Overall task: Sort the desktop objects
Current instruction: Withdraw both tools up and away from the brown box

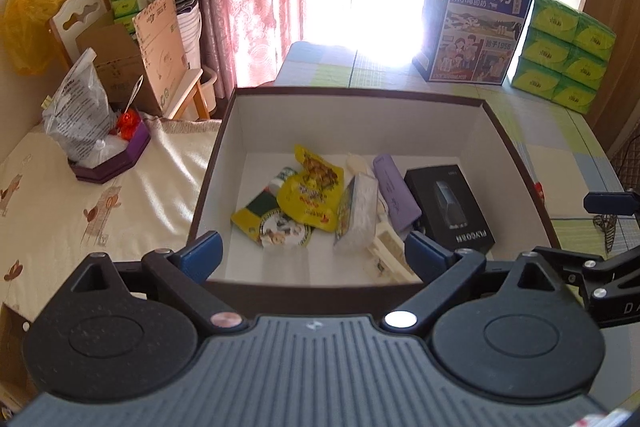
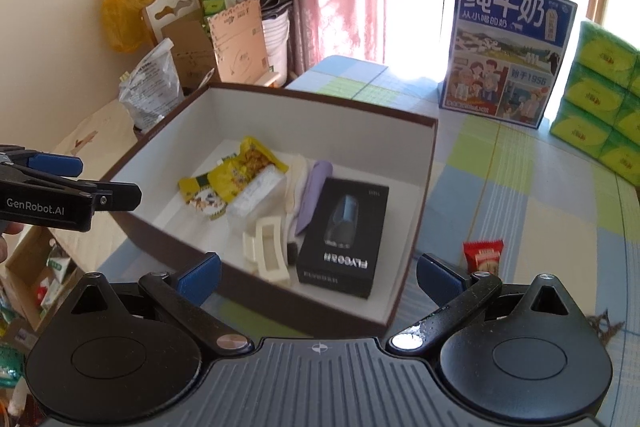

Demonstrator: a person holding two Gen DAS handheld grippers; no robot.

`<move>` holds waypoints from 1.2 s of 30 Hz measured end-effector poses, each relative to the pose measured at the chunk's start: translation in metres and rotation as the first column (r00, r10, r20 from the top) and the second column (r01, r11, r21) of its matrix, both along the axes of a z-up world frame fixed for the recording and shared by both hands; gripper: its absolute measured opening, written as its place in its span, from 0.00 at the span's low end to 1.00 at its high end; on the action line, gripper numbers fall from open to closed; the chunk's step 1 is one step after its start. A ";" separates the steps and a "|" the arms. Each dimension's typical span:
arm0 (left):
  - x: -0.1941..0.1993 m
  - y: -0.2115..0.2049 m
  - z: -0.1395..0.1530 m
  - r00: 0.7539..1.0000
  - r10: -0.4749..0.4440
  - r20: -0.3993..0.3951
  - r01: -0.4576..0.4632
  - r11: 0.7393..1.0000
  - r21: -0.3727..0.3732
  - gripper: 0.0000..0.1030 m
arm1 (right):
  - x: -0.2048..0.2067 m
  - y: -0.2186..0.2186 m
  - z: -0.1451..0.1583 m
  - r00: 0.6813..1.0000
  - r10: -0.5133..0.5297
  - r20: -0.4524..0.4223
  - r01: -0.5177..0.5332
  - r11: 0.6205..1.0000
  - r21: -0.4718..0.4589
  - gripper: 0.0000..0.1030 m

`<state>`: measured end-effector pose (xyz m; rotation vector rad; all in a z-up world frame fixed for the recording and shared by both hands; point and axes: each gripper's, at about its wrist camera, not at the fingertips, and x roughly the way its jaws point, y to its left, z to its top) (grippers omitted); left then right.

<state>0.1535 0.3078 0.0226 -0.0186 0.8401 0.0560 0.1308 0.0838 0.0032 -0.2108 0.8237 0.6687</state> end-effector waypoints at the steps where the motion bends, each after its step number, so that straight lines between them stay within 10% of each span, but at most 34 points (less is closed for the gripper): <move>1: -0.003 -0.002 -0.001 1.000 0.002 -0.001 -0.002 1.000 0.003 0.93 | -0.002 -0.002 -0.001 1.000 0.003 -0.003 -0.003 1.000 -0.005 0.98; 36: -0.069 -0.087 -0.036 0.991 0.007 -0.137 -0.008 1.000 -0.007 0.93 | -0.041 -0.091 -0.030 0.993 0.021 -0.114 -0.025 0.999 -0.033 0.98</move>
